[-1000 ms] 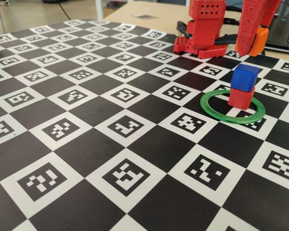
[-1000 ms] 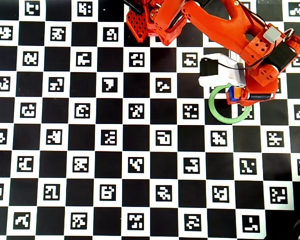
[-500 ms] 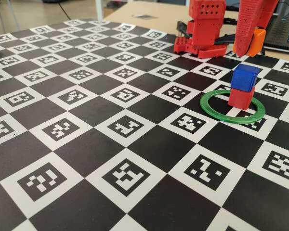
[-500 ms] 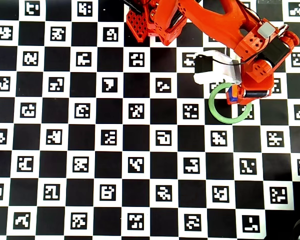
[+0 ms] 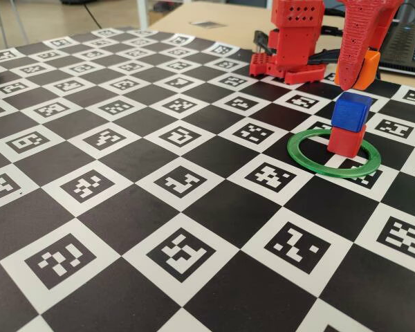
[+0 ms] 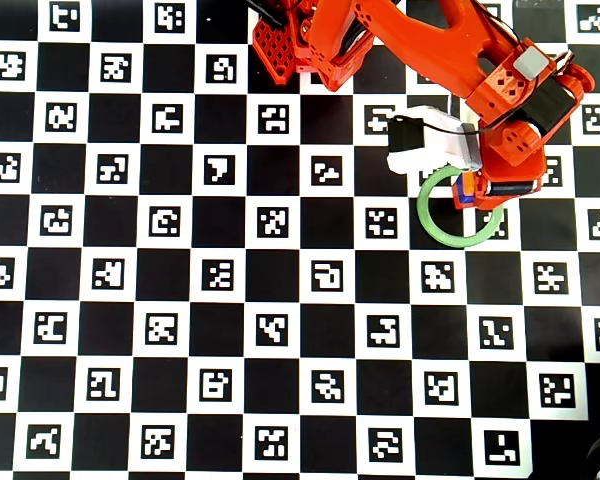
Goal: Grab the red cube then put it in the green circle then put the blue cube on top and finally the orange cube on top
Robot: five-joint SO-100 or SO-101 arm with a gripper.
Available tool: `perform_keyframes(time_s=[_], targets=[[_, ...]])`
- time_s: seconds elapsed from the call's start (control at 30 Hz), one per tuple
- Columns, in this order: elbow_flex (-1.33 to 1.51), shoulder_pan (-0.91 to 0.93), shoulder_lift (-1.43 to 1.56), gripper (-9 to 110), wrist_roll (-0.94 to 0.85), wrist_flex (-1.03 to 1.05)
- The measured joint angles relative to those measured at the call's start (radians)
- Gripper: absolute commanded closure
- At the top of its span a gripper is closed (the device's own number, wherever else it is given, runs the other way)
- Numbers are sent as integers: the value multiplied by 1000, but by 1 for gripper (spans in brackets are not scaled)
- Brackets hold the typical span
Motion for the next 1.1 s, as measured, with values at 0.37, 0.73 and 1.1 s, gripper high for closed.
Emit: perform_keyframes(time_s=[0.37, 0.73, 1.1], targets=[[0, -23, 0, 103, 0, 0], [9, -23, 0, 103, -3, -37], [17, -23, 0, 103, -12, -43]])
